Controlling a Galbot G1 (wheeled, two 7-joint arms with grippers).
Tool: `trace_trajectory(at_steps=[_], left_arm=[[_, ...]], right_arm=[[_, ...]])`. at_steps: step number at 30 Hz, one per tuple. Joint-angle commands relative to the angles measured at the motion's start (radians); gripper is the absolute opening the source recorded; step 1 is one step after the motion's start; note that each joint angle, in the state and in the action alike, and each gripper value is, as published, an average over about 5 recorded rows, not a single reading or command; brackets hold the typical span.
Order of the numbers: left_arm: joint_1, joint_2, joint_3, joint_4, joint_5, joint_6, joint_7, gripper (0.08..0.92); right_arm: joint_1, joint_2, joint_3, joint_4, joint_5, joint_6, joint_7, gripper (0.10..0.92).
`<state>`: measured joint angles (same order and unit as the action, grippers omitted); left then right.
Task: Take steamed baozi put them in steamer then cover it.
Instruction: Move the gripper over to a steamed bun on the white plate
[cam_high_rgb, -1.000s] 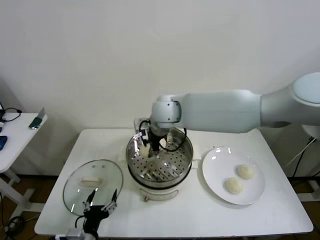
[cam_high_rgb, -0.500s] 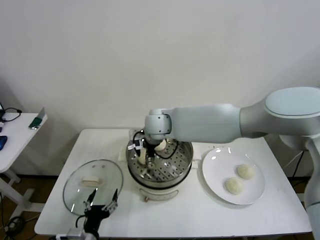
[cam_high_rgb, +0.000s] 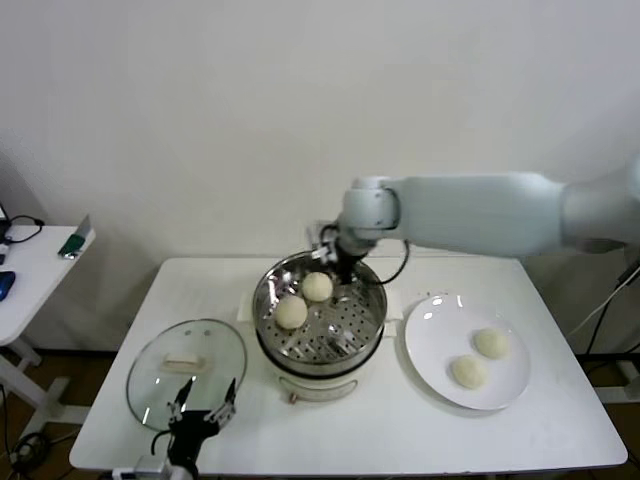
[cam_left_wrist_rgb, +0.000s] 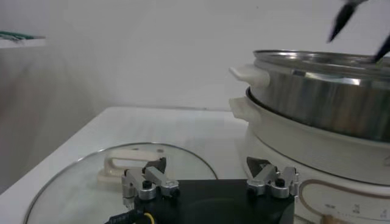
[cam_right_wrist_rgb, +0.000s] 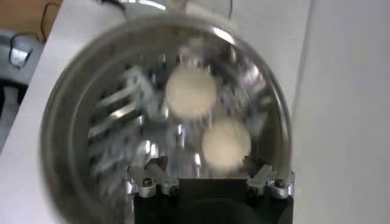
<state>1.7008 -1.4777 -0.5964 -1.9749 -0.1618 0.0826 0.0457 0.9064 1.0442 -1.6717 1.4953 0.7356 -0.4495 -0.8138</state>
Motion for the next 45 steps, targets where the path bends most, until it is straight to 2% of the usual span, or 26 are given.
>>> trace_trajectory(at_steps=[1,6,12,18,23,29,39,45], left_arm=[[0.0,0.003,-0.002,0.002,-0.003,0.0,0.0,0.823],[0.0,0.0,-0.004,0.003,-0.005,-0.002,0.0,0.823],[0.002,-0.008,0.0,0.003,0.002,-0.002,0.0,0.823],[0.006,-0.009,-0.006,-0.002,0.001,-0.002,0.0,0.823],[0.012,-0.011,-0.01,-0.003,0.0,-0.005,-0.001,0.823],[0.013,-0.014,-0.012,0.002,0.0,-0.008,-0.001,0.823],[0.007,-0.015,-0.011,0.011,0.001,-0.008,-0.002,0.823],[0.006,-0.013,-0.012,0.01,0.001,-0.004,-0.001,0.823]], right_arm=[[0.246,-0.349,-0.22,0.141,-0.077,0.139,-0.176,0.823],[0.166,-0.542,-0.333,0.205,-0.242,0.143,-0.135,0.823],[-0.154,-0.648,-0.164,0.173,-0.401,0.109,-0.085,0.823],[-0.438,-0.603,0.085,0.096,-0.442,0.067,-0.056,0.823],[-0.551,-0.533,0.192,0.016,-0.485,0.041,-0.036,0.823],[-0.605,-0.47,0.23,-0.066,-0.51,0.021,-0.027,0.823],[-0.679,-0.443,0.285,-0.081,-0.497,-0.004,-0.013,0.817],[-0.678,-0.448,0.287,-0.074,-0.497,-0.006,-0.015,0.763]])
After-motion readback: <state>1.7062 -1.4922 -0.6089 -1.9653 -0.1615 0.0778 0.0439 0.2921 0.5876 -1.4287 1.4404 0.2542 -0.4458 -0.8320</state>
